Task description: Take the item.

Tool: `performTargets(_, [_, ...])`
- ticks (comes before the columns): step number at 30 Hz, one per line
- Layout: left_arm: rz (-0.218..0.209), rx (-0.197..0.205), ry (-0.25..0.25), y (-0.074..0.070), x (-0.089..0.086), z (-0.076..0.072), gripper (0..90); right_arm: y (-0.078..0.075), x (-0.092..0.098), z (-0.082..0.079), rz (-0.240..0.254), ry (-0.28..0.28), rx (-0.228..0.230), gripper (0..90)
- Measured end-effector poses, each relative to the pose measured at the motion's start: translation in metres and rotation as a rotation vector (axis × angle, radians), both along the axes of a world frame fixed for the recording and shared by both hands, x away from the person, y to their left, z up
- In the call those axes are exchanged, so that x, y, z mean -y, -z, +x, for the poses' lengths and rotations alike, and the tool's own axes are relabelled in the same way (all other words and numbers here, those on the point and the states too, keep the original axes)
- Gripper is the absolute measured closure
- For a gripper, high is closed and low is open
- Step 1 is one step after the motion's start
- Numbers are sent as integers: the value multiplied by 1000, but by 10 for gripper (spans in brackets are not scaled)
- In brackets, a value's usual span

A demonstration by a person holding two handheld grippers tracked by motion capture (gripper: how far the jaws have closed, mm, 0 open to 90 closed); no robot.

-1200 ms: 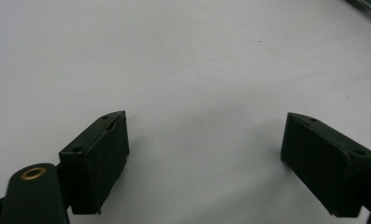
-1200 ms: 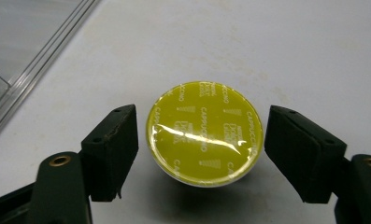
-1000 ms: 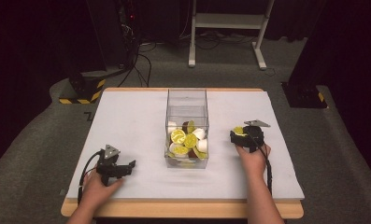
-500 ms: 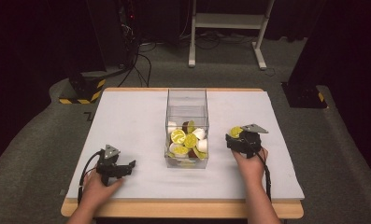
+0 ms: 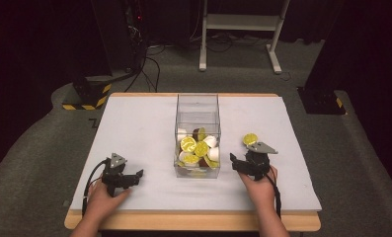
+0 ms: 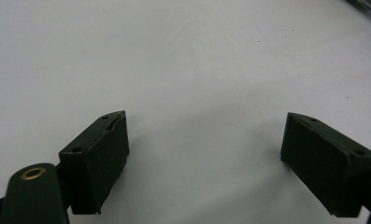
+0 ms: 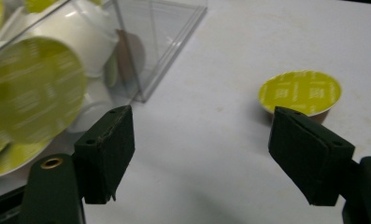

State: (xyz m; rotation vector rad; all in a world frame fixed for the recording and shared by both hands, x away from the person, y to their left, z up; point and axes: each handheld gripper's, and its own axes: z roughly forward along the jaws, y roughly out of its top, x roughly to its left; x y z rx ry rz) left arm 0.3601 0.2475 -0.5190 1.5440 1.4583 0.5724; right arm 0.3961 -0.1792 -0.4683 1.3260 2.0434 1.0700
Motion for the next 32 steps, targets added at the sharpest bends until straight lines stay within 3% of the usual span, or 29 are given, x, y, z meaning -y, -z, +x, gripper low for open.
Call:
performTargets(4, [-1,0,0,0,0,0,154,3,-4,-8,-8,-17,-10,235])
performTargets(7, [0,0,0,0,0,0,154,9,-5,-14,0,-23,-40,235])
performTargets(11, [-1,0,0,0,0,0,154,28,-7,-20,-42,-24,-94,239])
performTargets(13, [0,0,0,0,0,0,154,32,-7,-20,-44,-20,-102,243])
performTargets(14, [0,0,0,0,0,0,154,35,-7,-19,-52,-19,-126,240])
performTargets(19, [1,-1,0,0,0,0,154,36,-13,-20,-104,-3,-120,220])
performTargets(32, [-2,2,-1,0,0,0,154,36,-13,-19,-99,-12,-124,207])
